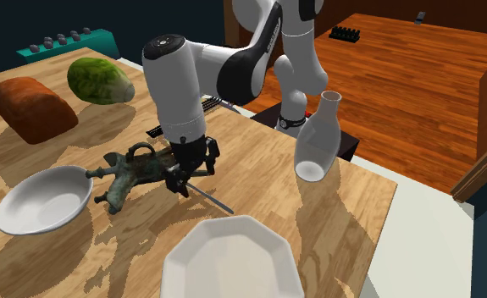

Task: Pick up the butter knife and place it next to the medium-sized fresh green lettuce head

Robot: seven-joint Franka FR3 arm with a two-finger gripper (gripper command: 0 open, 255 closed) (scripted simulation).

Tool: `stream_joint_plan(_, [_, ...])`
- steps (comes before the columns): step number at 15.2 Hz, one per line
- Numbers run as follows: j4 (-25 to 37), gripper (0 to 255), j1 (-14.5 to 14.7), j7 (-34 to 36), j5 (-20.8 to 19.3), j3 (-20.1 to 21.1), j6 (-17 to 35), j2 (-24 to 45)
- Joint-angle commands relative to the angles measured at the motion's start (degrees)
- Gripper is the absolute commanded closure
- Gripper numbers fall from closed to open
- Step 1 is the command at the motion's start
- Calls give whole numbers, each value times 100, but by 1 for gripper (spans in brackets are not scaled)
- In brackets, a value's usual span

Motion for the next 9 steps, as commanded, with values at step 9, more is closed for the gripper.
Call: stream_joint_plan(9, [-247, 0, 14, 39, -44, -13, 337, 94])
